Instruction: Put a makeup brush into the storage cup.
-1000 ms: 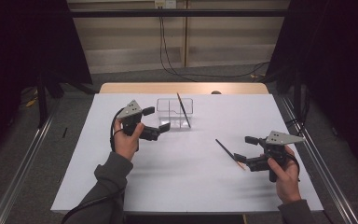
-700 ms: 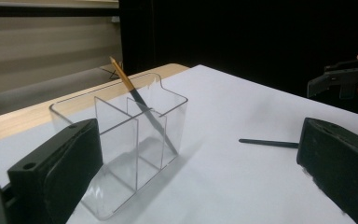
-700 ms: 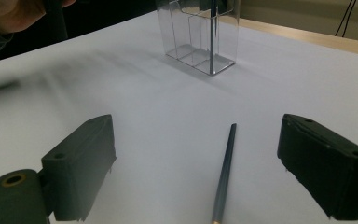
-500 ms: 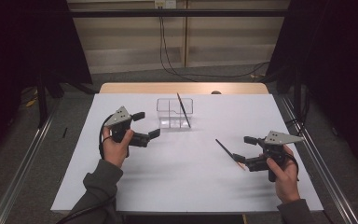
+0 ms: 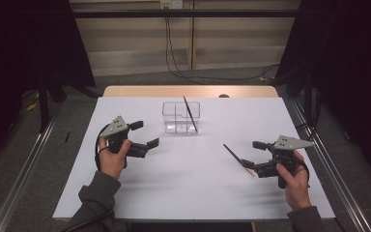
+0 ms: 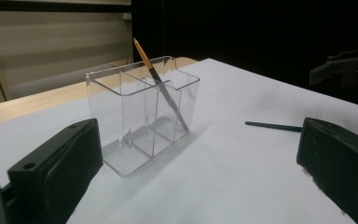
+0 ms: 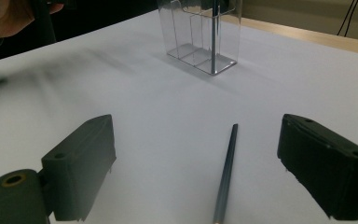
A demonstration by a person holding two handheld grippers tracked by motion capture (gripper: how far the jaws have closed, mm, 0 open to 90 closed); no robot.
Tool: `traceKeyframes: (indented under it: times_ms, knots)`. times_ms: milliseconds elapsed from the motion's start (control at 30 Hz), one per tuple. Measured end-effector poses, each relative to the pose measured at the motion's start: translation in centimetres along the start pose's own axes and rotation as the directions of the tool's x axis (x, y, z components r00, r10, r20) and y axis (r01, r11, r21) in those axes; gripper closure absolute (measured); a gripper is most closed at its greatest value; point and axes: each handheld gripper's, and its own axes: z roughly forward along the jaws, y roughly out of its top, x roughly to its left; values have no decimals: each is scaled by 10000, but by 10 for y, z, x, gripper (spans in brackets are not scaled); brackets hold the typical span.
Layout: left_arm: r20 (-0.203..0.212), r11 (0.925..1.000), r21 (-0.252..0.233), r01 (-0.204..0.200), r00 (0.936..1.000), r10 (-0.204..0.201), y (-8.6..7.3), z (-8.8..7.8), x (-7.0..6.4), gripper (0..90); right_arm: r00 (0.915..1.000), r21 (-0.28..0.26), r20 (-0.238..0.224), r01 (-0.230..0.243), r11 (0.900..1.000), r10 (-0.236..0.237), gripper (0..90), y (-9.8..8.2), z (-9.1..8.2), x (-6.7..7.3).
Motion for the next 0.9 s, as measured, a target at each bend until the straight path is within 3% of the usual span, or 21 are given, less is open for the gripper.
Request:
traceKeyframes:
  times_ms: [333,400,633,700,900]
  knots:
    - [-36,9999,-155,31,10000,-31,-3,-12,1,0,10000,27,55,-8,10000,8,106,0,0,1]
    - [-94,10000,51,-59,9999,59,-4,-15,1,0,10000,29,47,-11,10000,10,106,0,0,1]
    - [-245,10000,-62,3,9997,-4,-8,-24,1,0,10000,51,6,29,10000,-29,106,0,1,1]
    - [-72,9999,-116,-73,9999,72,-9,-26,2,0,10000,68,60,-4,10000,3,106,0,1,1]
    - [-261,10000,30,-12,9997,13,-12,-36,3,0,10000,108,17,28,9999,-29,106,0,2,2]
